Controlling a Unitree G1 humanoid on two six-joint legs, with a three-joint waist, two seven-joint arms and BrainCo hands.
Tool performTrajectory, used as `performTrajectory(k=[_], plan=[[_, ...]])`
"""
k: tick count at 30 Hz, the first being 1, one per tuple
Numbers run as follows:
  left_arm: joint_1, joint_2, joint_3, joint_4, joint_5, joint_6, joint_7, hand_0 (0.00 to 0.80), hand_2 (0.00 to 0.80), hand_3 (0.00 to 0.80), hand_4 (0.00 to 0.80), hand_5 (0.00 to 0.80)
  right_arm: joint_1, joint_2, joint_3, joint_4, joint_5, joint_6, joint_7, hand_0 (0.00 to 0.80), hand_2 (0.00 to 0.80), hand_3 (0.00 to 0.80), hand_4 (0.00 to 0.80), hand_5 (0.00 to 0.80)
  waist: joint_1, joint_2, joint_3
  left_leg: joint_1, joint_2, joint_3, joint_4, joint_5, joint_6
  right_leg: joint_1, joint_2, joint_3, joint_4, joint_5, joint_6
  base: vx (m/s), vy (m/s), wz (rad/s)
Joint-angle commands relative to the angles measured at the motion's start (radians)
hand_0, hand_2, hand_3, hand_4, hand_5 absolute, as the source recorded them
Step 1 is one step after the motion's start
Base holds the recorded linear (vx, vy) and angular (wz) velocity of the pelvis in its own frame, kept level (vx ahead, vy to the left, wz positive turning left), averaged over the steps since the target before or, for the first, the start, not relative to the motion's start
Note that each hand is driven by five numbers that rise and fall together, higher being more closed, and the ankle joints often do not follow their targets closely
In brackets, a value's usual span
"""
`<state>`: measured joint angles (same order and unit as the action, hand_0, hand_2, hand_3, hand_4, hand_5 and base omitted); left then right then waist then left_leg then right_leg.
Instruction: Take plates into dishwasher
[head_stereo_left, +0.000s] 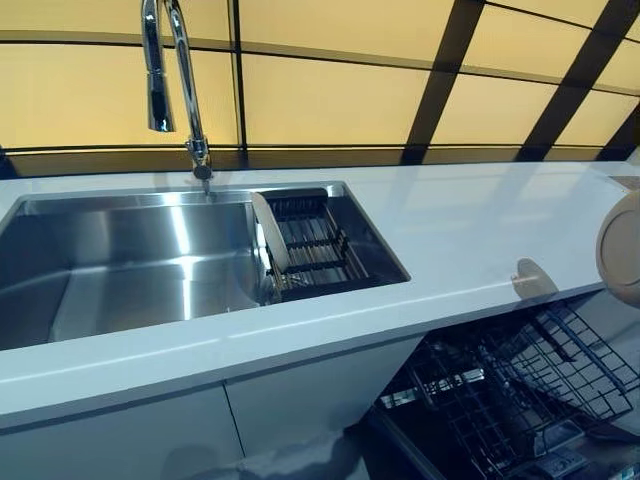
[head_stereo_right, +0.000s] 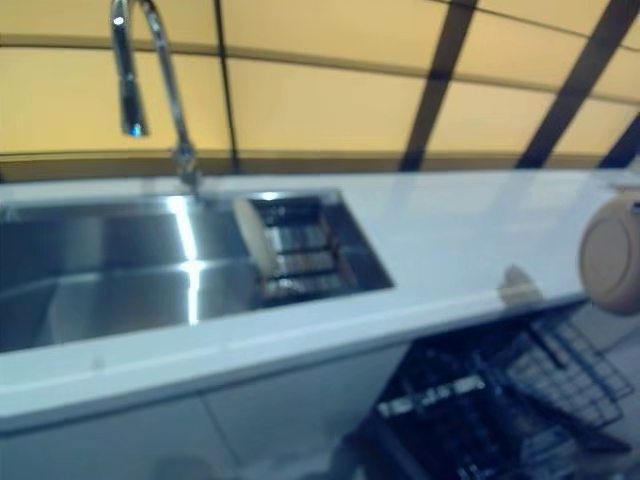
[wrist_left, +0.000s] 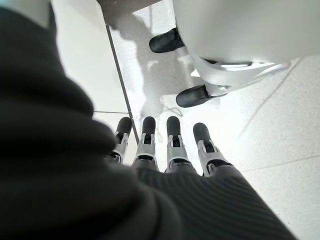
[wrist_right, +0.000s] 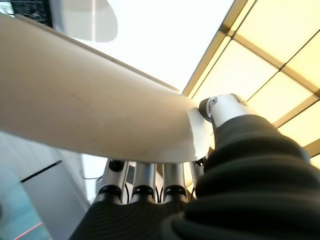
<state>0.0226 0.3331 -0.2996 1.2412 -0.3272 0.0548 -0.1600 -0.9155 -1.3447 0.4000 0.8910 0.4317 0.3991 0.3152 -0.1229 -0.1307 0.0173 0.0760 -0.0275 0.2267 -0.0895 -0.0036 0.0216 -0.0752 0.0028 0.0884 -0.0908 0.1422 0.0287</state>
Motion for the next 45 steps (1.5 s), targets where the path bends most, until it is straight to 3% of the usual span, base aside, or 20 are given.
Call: performTrajectory(k=[1, 24, 35, 45], plan=[[-0.036, 0.026, 0.01, 0.025, 0.035, -0.003, -0.019, 0.0, 0.0, 0.0, 0.0, 0.0, -0.027, -0.067, -0.072, -0.003, -0.055, -0.052, 0.027, 0.8, 0.8, 0.8, 0.8, 0.8, 0.001, 0.006, 0.034, 0.021, 0.008, -0.005, 0.002, -0.075, 0.035, 0.074, 0.032, -0.002, 0.004, -0.059, 0.034, -0.033, -0.022, -0.19], [-0.067, 0.017, 0.023, 0.007, 0.057, 0.003, -0.018, 0.0, 0.0, 0.0, 0.0, 0.0, 0.33, 0.008, -0.267, -0.153, -0.137, -0.111, 0.112, 0.8, 0.8, 0.8, 0.8, 0.8, -0.059, 0.03, 0.062, 0.017, 0.016, 0.061, 0.002, -0.086, 0.037, 0.038, 0.042, 0.049, 0.004, -0.05, 0.037, -0.022, -0.026, -0.14], [-0.073, 0.016, 0.038, 0.001, 0.054, 0.0, -0.012, 0.0, 0.0, 0.0, 0.0, 0.0, 0.444, 0.064, -0.317, -0.264, -0.149, -0.153, 0.072, 0.8, 0.8, 0.8, 0.8, 0.8, -0.061, 0.039, 0.087, 0.0, 0.017, 0.057, 0.002, -0.083, 0.034, 0.024, 0.039, 0.045, 0.004, -0.052, 0.037, -0.003, -0.007, -0.01], [-0.077, 0.012, 0.04, -0.008, 0.055, -0.001, -0.009, 0.0, 0.0, 0.0, 0.0, 0.0, 0.444, 0.089, -0.29, -0.331, -0.177, -0.15, 0.084, 0.8, 0.8, 0.8, 0.8, 0.8, -0.057, 0.051, 0.097, -0.012, 0.01, 0.039, 0.002, -0.081, 0.03, 0.019, 0.034, 0.036, 0.004, -0.057, 0.035, -0.004, -0.003, 0.01]])
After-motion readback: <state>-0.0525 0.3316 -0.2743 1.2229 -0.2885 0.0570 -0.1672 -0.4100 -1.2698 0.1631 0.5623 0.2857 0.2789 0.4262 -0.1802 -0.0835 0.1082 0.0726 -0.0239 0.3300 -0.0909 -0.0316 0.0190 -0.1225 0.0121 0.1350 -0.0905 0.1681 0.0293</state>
